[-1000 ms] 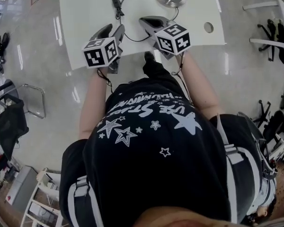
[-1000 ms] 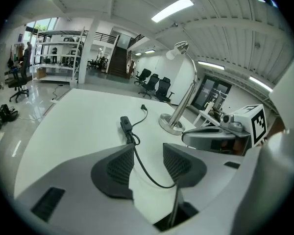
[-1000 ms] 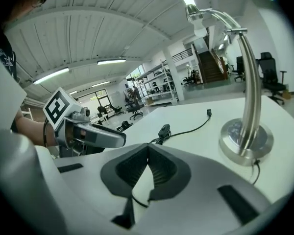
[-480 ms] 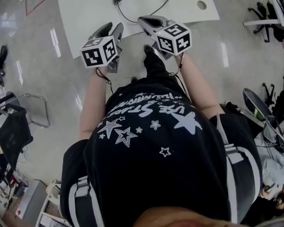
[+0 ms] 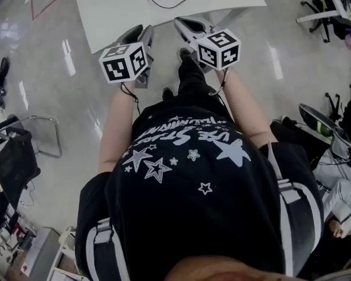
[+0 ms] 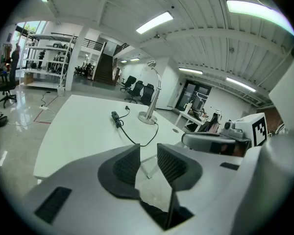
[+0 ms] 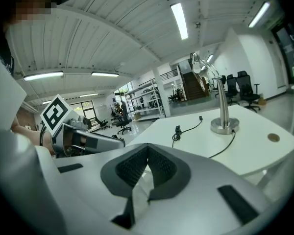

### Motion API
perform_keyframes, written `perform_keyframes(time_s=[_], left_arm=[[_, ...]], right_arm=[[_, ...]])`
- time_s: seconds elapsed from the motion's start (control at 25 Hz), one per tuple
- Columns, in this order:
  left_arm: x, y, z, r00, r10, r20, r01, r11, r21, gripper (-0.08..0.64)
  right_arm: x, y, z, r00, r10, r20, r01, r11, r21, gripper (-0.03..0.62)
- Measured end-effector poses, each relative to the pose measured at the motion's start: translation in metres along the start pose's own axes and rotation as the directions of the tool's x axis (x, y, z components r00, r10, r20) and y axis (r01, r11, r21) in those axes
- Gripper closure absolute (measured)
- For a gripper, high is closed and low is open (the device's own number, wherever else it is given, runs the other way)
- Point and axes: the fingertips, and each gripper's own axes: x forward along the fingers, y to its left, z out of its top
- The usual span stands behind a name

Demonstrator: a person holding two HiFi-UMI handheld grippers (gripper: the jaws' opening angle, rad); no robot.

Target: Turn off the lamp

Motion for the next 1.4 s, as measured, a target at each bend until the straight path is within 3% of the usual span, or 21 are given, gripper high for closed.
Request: perform_keyframes(time_s=[0.28, 0.64, 1.4], left_arm=[[-0.019, -0.007, -0.011, 1.0, -0.021, 0.008, 0.021, 1.0, -0.009, 0.482], [-0.016, -0.03, -0.013, 1.0, 0.006, 0.004, -0.006, 1.0, 0.013, 0.543], [-0.053, -0.112, -0.023, 0.992, 0.078, 0.1, -0.085, 0.994, 0.066, 0.549]], right_arm=[[-0.027, 0.017, -0.003, 0.999, -0.038, 0.033, 0.038, 0.999, -0.015, 0.588], [-0.051, 0.003, -0.007, 0.999, -0.044, 0.002, 0.044, 0.998, -0.044, 0.588], [-0.126, 0.015, -0.01, 1.0, 0.017, 0.019, -0.016, 0.997, -0.076, 0.588]])
